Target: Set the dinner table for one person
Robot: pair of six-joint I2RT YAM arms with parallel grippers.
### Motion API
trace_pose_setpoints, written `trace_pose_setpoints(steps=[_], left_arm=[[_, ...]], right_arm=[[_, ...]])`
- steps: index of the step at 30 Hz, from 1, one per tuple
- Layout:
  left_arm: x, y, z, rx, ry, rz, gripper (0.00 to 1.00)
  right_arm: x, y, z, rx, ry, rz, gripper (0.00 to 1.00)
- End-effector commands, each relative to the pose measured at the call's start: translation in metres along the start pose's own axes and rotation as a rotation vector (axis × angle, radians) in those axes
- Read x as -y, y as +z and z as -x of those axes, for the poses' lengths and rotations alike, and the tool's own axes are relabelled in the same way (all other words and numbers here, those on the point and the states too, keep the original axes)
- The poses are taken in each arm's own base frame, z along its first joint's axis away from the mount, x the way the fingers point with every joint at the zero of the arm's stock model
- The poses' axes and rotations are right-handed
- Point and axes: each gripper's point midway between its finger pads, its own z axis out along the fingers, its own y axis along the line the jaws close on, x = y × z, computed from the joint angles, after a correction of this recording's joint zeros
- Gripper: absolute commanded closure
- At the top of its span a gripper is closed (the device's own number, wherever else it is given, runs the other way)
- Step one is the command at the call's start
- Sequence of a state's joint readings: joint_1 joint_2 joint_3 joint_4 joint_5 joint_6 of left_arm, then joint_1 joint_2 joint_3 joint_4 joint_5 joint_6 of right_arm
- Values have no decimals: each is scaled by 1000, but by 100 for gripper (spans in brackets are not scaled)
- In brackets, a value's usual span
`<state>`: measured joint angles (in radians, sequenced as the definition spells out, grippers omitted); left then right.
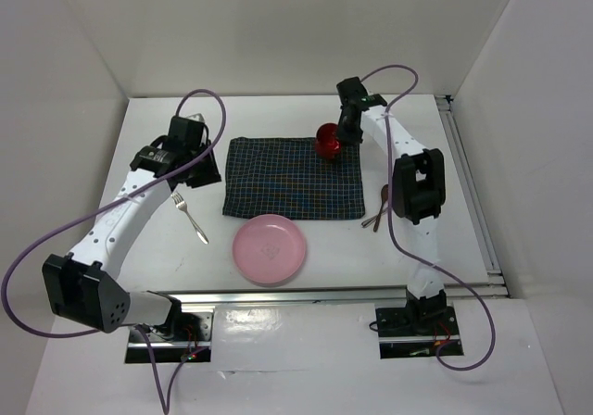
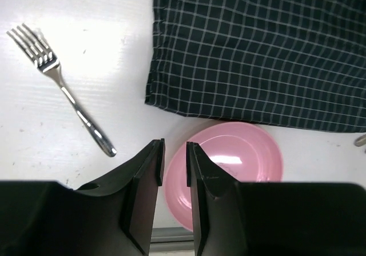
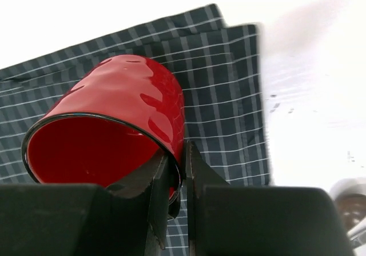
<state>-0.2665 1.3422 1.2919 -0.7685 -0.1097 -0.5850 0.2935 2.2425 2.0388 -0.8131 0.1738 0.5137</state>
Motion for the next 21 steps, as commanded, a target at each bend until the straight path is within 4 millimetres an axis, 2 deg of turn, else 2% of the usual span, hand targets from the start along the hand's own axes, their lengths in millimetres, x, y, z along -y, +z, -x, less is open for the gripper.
trace_pose_setpoints(steps=[1,3,6,11,14,16,18,19,21], left_arm=[[-16,-3,-2,25,-25,64,61],[-23,-1,-6,18,-23,95,61],[-26,0,-11,2,-21,104,61],[-27,-2,-9,16,-21,110,59],[-39,-4,-9,26,-29,173,58],[-45,-3,-13,21,-33,205,56],[-51,4,-22,-10,-48,235,54],[-55,11,-24,-31,-52,255,45],[-65,24,-37,-85,-77,277,39]], right_arm=[[10,-18,35,75,45,-11,100],[26,-8,30,54,60,-39,100],[38,-4,29,39,87,-47,100],[38,7,21,22,86,-41,100],[38,11,20,10,83,-48,91],[37,14,18,-3,82,-44,72],[34,6,23,8,85,-27,40],[34,2,23,10,85,-26,18],[30,-16,37,57,84,1,7]])
